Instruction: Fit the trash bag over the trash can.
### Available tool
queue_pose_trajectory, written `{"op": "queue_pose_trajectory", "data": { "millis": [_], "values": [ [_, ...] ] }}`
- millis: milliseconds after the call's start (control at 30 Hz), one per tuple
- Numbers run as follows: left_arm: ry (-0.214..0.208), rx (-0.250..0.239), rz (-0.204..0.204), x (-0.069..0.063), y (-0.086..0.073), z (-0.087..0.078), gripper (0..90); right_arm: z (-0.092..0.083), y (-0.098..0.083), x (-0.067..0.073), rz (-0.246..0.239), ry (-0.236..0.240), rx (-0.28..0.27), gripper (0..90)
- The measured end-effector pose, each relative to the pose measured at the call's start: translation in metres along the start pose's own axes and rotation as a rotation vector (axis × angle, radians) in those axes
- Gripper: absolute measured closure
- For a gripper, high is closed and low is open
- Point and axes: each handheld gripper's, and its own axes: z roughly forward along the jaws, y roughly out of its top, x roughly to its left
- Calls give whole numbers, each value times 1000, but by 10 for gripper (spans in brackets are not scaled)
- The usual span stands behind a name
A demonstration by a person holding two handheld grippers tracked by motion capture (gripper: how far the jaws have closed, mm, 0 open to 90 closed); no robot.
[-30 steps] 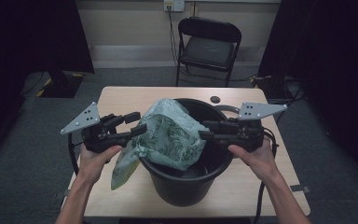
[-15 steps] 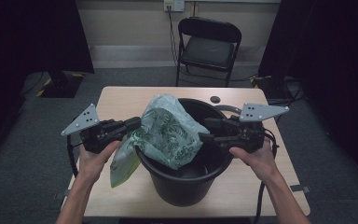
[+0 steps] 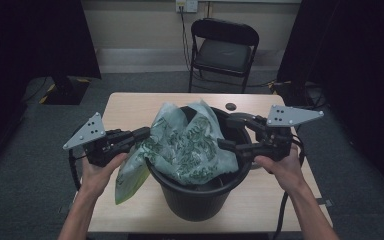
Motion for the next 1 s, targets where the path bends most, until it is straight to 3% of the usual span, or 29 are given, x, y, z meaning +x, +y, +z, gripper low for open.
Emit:
{"op": "queue_pose_trajectory", "data": {
  "millis": [100,233,367,567,700,800,867,933,967,1000],
  "values": [
    [-24,-33,-1,-3,6,-1,900,4,4,0,-11,11,6,520],
    [-59,-66,4,-12,17,0,900,12,4,-1,-10,14,29,599],
    [-103,-81,32,-25,30,11,900,17,7,0,-13,20,25,529],
    [-149,-90,39,-34,46,29,900,30,29,19,-76,58,25,391],
    [-183,-99,36,-38,56,41,900,45,39,29,-88,112,17,362],
    [-206,-115,35,-41,59,43,900,54,41,34,-120,95,41,384],
    [-212,-125,28,-41,59,42,900,58,40,32,-120,126,48,586],
    [-203,-126,26,-41,58,41,896,60,38,32,-142,149,55,724],
    [-201,-124,28,-41,57,41,854,61,37,33,-158,152,62,853],
    [-173,-128,18,-41,56,39,787,61,37,33,-164,159,68,884]
  ]
}}
